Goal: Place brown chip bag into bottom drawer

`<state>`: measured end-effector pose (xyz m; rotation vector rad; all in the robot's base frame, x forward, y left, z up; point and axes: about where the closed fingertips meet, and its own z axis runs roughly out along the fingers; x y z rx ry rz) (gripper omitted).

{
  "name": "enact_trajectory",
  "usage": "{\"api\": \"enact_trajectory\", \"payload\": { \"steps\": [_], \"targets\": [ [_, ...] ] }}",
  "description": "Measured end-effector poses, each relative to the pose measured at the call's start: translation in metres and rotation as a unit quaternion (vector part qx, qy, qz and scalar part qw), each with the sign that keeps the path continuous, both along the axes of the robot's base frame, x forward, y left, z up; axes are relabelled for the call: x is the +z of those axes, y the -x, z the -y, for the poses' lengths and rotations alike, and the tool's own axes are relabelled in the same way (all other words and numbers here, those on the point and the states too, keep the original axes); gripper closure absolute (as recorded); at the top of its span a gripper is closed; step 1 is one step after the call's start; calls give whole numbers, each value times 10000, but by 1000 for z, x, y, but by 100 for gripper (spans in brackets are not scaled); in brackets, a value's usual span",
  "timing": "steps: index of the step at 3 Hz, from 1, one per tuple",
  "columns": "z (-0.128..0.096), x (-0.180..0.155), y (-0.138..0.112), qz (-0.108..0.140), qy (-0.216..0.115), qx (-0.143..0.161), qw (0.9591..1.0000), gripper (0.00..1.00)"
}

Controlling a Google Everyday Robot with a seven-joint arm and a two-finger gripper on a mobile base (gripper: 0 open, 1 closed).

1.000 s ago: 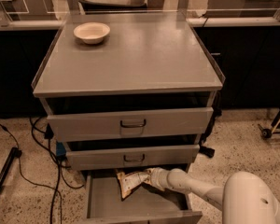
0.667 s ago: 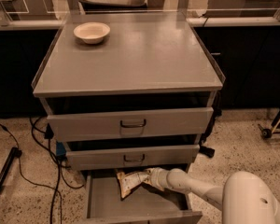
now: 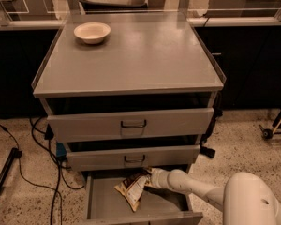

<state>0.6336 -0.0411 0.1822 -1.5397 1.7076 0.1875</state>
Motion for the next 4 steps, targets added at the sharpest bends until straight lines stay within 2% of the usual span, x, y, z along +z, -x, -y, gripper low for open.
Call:
{"api": "enact_trajectory", "payload": {
  "steps": [1,2,4],
  "targets": [
    [0,0,0,0,0,0,10000,0],
    [-1,-2,1,-39,81,4,10000,0],
    [9,-7,5,-420,530,-62,9977,0]
  ]
}}
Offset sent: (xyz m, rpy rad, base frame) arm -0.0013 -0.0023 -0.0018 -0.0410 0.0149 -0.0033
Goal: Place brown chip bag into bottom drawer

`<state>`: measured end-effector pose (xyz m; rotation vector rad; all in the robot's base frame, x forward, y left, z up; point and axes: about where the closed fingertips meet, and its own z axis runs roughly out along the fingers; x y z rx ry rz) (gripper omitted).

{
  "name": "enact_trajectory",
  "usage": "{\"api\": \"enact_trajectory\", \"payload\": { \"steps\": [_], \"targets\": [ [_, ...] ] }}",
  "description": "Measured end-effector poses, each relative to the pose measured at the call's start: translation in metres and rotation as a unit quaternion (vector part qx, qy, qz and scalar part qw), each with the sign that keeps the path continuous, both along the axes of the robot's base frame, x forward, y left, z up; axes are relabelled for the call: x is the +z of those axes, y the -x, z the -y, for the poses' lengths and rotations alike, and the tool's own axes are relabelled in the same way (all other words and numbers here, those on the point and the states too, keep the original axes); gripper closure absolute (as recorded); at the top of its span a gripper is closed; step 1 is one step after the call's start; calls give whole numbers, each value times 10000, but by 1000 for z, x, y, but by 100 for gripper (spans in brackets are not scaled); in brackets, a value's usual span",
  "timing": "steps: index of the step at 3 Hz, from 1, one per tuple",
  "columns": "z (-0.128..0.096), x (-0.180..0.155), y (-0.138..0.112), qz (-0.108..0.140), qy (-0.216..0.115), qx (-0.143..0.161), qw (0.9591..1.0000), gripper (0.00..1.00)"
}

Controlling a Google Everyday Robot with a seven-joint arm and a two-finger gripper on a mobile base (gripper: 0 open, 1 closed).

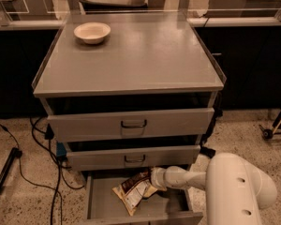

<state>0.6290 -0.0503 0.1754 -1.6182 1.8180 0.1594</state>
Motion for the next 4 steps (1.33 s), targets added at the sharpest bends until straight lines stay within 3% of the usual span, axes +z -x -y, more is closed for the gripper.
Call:
{"api": "enact_trajectory", "payload": {
  "steps": [1,2,4],
  "targets": [
    [19,-4,6,-293,157,-136,9994,0],
    [38,-4,13,-459,27,-260,9986,0],
    [90,14,37,-583,-428,-824,9940,0]
  ]
}}
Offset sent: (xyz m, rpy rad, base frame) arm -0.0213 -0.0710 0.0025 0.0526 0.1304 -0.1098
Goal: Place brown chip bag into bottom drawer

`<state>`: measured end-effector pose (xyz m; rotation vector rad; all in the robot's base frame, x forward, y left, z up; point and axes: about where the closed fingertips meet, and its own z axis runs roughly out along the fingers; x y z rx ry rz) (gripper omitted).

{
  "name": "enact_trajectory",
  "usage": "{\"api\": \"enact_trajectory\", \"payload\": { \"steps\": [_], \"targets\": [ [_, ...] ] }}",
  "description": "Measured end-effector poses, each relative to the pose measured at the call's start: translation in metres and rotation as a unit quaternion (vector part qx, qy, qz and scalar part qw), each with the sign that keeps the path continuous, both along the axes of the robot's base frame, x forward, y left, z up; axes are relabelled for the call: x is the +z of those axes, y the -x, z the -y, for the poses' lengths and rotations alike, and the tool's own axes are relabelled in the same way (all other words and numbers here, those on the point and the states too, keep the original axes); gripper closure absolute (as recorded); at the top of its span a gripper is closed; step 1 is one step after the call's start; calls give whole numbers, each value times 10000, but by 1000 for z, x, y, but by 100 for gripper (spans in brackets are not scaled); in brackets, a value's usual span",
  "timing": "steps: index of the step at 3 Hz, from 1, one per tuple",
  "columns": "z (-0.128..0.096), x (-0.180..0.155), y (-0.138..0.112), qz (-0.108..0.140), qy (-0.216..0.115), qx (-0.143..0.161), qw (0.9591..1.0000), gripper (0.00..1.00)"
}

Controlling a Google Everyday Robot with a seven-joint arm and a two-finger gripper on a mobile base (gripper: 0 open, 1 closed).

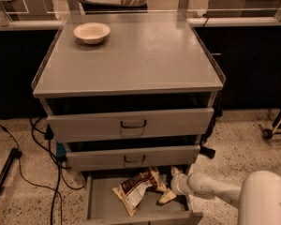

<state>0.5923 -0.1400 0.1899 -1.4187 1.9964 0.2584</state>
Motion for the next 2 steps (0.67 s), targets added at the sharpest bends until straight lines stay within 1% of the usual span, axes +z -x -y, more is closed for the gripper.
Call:
{"api": "enact_trajectory", "payload": {
  "steps": [1,2],
  "targets": [
    [26,18,16,-12,-143,-271,9995,26],
    [56,31,21,34,-56,-605,9981,50]
  ]
}}
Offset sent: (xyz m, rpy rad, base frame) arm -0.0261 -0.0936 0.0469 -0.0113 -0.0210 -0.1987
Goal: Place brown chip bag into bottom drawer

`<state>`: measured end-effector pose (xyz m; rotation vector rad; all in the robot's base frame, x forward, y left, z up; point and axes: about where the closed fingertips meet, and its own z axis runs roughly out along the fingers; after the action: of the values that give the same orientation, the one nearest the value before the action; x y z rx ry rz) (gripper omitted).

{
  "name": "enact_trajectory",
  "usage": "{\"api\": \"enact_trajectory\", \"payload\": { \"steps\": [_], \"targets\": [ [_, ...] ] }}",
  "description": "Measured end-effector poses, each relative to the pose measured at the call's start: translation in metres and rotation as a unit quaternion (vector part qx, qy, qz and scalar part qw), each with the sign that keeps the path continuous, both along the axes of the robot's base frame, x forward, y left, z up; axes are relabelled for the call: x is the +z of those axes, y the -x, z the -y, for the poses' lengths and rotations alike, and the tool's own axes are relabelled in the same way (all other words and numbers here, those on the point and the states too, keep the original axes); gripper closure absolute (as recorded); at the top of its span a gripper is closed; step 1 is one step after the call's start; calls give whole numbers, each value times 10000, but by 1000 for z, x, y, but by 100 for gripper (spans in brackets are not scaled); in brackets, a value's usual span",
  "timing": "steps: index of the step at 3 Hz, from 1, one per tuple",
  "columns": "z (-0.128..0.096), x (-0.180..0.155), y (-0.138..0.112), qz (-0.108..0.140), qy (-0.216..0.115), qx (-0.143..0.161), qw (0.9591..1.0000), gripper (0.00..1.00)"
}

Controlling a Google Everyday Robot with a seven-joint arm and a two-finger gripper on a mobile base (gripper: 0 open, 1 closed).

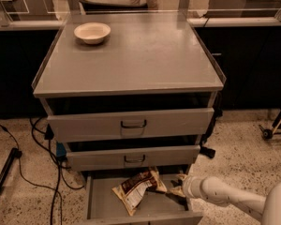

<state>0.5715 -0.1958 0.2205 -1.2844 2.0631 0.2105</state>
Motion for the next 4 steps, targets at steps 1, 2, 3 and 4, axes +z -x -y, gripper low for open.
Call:
{"api": "enact_trajectory", "payload": {
  "steps": [1,2,3,4],
  "targets": [
    [48,8,-15,115,367,-492,9980,73],
    [120,5,-48,345,998,-1089,9884,97],
    [223,28,-75,599,1903,-1790,9634,100],
    [221,28,-76,601,1885,-1788,9638,100]
  ]
}}
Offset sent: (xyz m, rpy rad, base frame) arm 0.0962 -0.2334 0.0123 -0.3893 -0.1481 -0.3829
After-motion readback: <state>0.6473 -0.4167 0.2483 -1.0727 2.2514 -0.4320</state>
